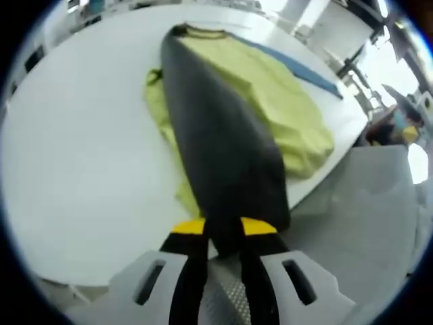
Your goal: Fold the garment on the visible template until the final outline fits inside the template.
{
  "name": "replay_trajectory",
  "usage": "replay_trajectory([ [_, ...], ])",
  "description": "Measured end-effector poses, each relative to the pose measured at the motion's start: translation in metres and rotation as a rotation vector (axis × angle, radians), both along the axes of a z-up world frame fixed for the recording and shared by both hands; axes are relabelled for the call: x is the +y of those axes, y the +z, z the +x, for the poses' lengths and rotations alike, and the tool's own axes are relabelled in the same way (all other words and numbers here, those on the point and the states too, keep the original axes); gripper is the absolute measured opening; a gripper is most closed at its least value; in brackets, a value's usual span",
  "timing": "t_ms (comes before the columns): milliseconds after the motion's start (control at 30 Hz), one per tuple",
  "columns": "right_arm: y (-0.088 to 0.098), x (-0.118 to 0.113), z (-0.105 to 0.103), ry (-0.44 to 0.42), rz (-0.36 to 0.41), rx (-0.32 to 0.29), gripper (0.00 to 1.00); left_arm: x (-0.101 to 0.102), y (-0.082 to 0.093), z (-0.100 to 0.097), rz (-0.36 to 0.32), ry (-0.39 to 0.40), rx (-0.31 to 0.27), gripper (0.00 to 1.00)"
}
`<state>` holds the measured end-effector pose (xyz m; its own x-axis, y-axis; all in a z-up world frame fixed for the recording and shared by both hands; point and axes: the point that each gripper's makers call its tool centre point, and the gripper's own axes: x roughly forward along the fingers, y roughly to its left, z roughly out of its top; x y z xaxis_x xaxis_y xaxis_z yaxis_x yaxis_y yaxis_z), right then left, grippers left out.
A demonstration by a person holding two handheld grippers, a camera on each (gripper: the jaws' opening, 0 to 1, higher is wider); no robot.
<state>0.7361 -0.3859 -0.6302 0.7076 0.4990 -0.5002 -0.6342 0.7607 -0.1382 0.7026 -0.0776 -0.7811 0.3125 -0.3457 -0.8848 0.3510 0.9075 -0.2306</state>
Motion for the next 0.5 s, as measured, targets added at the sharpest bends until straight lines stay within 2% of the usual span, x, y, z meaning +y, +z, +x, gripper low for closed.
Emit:
replay_trajectory([
  [333,-0.0007,0.0002,0.0029,-0.004,0.015,0.001,1.0,0.0037,-0.0009,0.0006,0.038,-0.016,-0.016,0.07],
  [433,-0.0003,0.0001,0.0039,-0.003,0.014,-0.003,1.0,0.0077,-0.0022,0.0022,0.078,-0.03,-0.033,0.0],
  [500,0.0,-0.0002,0.0046,-0.005,0.015,-0.006,1.0,0.0073,-0.0022,0.0011,0.076,-0.029,-0.025,0.0],
])
